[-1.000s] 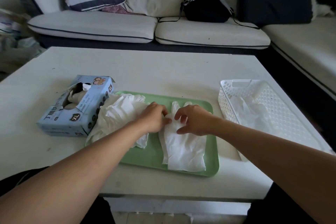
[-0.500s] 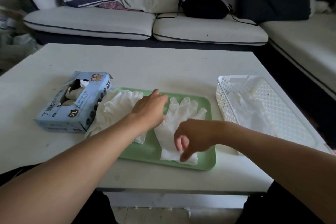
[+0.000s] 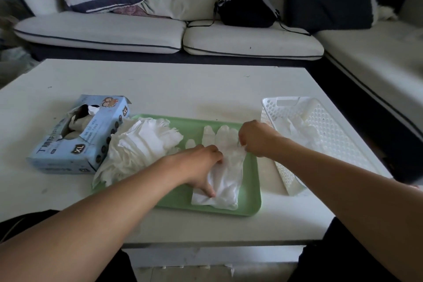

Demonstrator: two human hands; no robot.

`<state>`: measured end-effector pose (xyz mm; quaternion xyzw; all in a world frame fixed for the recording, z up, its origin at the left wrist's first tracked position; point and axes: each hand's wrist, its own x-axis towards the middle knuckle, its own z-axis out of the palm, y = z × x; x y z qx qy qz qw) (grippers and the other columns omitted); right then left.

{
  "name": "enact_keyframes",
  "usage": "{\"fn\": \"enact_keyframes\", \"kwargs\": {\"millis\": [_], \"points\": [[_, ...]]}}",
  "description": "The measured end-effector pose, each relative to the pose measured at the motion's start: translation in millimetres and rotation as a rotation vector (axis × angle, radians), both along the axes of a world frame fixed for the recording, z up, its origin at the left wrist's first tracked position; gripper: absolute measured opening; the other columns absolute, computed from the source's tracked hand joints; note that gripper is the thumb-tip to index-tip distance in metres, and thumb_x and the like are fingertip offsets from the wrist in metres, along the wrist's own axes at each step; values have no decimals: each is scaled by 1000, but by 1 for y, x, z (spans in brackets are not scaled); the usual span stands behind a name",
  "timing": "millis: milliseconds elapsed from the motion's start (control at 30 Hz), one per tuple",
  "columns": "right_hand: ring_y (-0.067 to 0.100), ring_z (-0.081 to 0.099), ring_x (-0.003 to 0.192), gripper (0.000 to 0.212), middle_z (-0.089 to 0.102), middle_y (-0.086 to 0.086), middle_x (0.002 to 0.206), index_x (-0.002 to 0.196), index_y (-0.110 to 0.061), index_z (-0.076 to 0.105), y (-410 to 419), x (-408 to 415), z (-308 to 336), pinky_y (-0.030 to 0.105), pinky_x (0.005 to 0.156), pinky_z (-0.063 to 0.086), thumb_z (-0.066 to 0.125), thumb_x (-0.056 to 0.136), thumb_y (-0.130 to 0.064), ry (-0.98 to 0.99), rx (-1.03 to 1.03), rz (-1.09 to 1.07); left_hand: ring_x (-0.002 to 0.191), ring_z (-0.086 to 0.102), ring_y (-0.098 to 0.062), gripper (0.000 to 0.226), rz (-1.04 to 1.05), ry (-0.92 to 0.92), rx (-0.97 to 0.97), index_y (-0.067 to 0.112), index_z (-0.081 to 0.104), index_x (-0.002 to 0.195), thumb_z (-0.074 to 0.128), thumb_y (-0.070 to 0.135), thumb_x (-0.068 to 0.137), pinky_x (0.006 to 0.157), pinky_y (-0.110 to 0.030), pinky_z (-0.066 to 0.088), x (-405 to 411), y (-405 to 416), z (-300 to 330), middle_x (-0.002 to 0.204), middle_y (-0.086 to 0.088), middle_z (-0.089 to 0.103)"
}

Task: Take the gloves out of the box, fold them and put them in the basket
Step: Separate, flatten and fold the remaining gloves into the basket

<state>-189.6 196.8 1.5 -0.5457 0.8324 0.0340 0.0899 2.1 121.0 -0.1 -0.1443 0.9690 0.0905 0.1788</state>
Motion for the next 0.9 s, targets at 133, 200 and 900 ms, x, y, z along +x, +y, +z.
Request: {"fn": "enact_keyframes", "kwargs": {"millis": [133, 200, 900], "points": [[33, 67, 85, 27, 67, 10, 96, 100, -10, 69, -11, 0, -2, 35, 68, 57, 54, 82, 5, 36, -49, -51, 125, 48, -24, 95, 0, -20, -25, 25, 39, 147, 86, 56, 70, 100, -39, 49, 0, 0, -4, 148, 2, 36], [32, 65, 80, 32, 67, 10, 95, 100, -10, 70, -14, 0, -4, 34, 65, 56, 54, 77, 6, 13, -9, -52, 129, 44, -24, 98, 39, -34, -15, 31, 34, 149, 85, 57, 70, 101, -41, 48, 2, -1, -4, 150, 1, 33], [22, 71, 88, 23, 73, 7, 94, 99, -5, 76, -25, -11, -3, 30, 80, 58, 66, 78, -2, 18, 164, -11, 140, 34, -28, 109, 16, -87, -1, 24, 22, 159, 78, 65, 74, 112, -40, 39, -1, -4, -1, 167, 8, 14]]}}
